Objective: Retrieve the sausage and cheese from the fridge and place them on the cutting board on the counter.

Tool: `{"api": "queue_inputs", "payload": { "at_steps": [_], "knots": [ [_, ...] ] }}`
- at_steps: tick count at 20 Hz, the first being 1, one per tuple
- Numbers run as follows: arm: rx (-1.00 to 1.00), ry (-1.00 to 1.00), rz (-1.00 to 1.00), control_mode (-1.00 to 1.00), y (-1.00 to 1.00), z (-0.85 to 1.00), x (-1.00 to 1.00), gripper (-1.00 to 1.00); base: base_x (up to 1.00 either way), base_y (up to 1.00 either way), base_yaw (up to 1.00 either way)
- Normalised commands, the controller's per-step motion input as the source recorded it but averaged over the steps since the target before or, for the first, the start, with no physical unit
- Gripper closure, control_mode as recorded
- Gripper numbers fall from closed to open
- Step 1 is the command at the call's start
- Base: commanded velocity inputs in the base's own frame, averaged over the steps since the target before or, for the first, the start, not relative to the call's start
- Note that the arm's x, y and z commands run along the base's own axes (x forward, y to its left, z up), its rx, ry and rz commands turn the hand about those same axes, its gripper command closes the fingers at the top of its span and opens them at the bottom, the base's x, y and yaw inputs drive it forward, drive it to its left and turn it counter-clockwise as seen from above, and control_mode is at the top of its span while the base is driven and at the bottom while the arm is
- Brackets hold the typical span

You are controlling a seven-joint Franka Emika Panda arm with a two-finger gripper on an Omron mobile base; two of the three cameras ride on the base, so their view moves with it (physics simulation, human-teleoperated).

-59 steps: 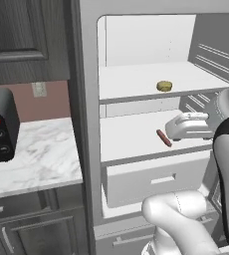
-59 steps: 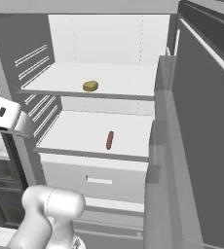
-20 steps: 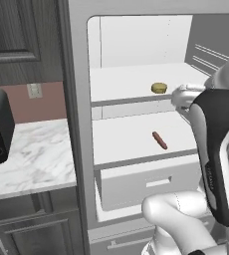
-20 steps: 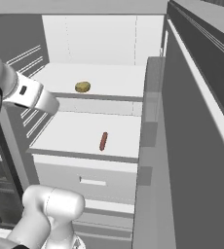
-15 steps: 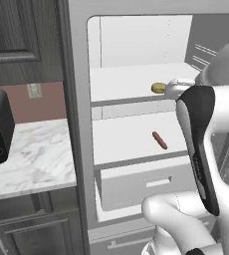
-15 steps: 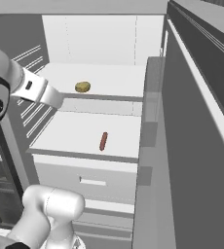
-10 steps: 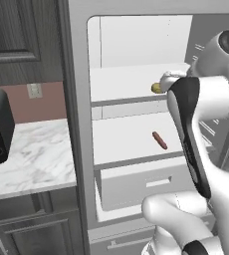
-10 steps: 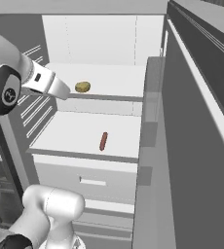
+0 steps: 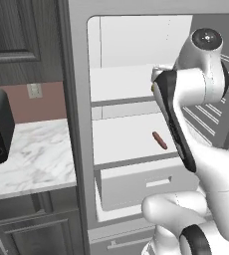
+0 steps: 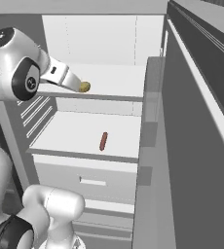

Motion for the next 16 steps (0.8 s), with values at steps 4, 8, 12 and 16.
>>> {"api": "queue_inputs", "payload": {
  "at_steps": [4, 8, 12, 16],
  "knots": [
    [0.0, 0.08, -0.03, -1.0, 0.0, -0.01, 0.52, -1.0, 0.0, 0.0, 0.0],
    [0.0, 0.08, -0.02, -1.0, 0.0, -0.06, 0.5, -1.0, 0.0, 0.0, 0.0],
    [0.0, 0.09, -0.02, -1.0, 0.0, -0.19, 0.41, -1.0, 0.0, 0.0, 0.0],
    [0.0, 0.07, -0.03, -1.0, 0.0, -0.24, 0.4, -1.0, 0.0, 0.0, 0.0]
  ]
}}
